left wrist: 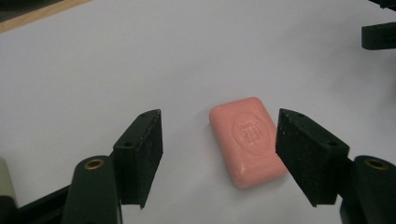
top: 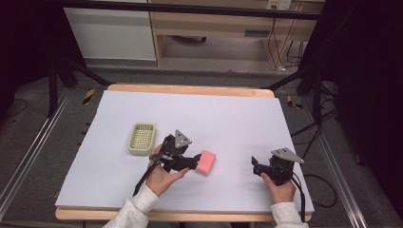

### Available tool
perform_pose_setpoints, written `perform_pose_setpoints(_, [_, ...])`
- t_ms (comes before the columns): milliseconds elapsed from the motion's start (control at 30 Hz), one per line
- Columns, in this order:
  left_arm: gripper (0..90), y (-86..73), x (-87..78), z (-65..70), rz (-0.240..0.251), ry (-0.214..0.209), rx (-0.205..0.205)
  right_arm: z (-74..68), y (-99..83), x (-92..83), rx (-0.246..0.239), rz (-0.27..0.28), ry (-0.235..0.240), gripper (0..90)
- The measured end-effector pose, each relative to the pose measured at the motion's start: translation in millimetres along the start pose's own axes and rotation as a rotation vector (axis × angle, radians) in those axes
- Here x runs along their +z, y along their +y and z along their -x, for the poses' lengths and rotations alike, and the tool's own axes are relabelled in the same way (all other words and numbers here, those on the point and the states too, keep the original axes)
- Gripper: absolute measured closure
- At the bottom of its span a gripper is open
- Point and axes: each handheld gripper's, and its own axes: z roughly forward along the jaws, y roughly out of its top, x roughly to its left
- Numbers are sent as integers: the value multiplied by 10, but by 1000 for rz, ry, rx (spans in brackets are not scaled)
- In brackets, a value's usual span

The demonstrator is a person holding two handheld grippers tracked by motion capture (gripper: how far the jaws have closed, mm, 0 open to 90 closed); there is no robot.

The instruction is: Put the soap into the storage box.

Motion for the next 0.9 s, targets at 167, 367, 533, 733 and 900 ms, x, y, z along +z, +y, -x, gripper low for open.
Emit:
perform_pose_setpoints(167, [316, 25, 56, 29, -17, -7, 1, -14, 3, 2, -2, -2, 2, 72])
perform_pose_setpoints(367, [307, 32, 180, 90, -57, -12, 7, -21, 5, 4, -5, -3, 4, 72])
perform_pose_setpoints(533, [296, 31, 299, 148, -86, -16, 5, -28, 5, 12, -8, -8, 7, 72])
perform_pose_setpoints(733, [293, 30, 396, 186, -106, -19, 2, -28, 6, 14, -9, -9, 7, 72])
perform_pose_setpoints(900, [293, 30, 490, 214, -129, -28, -5, -29, 7, 19, -11, -11, 9, 72])
